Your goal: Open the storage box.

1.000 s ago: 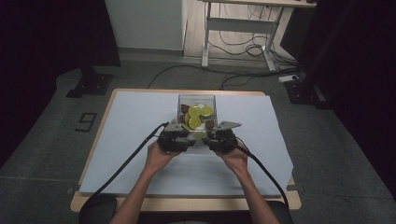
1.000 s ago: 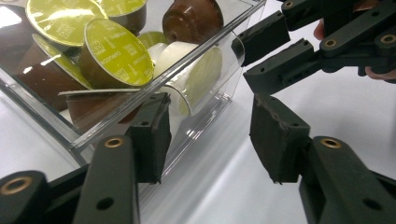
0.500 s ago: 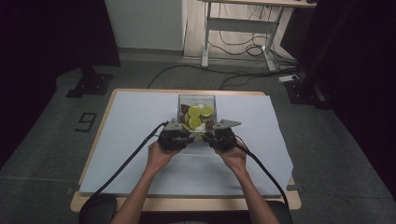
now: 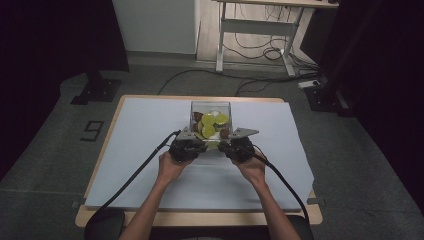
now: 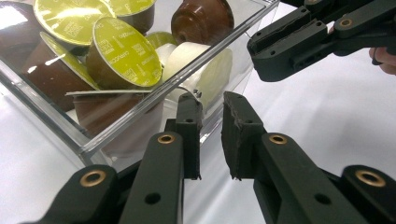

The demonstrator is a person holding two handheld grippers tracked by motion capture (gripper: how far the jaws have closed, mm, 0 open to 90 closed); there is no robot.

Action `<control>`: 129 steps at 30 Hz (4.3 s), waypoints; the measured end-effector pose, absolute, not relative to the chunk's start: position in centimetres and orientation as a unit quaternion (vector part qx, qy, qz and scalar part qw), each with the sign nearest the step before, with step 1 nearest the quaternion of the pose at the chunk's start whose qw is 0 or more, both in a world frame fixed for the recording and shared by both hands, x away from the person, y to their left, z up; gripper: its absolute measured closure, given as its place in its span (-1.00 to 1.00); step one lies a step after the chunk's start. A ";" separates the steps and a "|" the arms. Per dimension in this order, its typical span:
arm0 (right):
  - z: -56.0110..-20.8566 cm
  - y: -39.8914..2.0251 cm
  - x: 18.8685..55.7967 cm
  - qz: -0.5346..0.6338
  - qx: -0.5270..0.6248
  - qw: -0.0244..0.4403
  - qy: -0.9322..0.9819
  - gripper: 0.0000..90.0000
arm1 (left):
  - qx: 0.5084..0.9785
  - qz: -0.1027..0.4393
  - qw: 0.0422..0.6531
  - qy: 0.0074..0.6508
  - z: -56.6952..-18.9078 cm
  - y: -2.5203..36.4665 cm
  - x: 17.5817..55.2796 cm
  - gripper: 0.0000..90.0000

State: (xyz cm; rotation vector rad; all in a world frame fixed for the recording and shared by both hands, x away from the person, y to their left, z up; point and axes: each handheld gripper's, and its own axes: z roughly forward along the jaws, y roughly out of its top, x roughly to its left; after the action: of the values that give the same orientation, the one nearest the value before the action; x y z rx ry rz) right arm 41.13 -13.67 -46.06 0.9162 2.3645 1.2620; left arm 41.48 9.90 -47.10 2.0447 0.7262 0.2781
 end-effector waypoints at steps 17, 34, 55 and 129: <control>-46.1 -13.6 40.8 0.441 0.301 0.153 0.832 0.80 | 0.832 0.118 0.456 0.292 -47.1 10.1 40.7 0.73; -45.8 -13.5 39.3 0.441 0.284 0.152 0.838 0.80 | 0.830 0.112 0.465 0.288 -47.0 10.6 39.2 0.73; -46.3 -14.1 37.4 0.450 0.281 0.147 0.835 0.80 | 0.835 0.114 0.462 0.277 -47.3 10.2 37.3 0.74; -46.7 -14.5 31.1 0.464 0.256 0.135 0.837 0.80 | 0.834 0.095 0.478 0.260 -47.7 10.8 31.1 0.75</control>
State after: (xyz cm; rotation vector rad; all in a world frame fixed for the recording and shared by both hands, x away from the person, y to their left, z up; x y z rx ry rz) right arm 31.12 -14.49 -46.69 0.7405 2.4256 1.3437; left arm 31.06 10.78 -47.71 2.0354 0.6345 0.2324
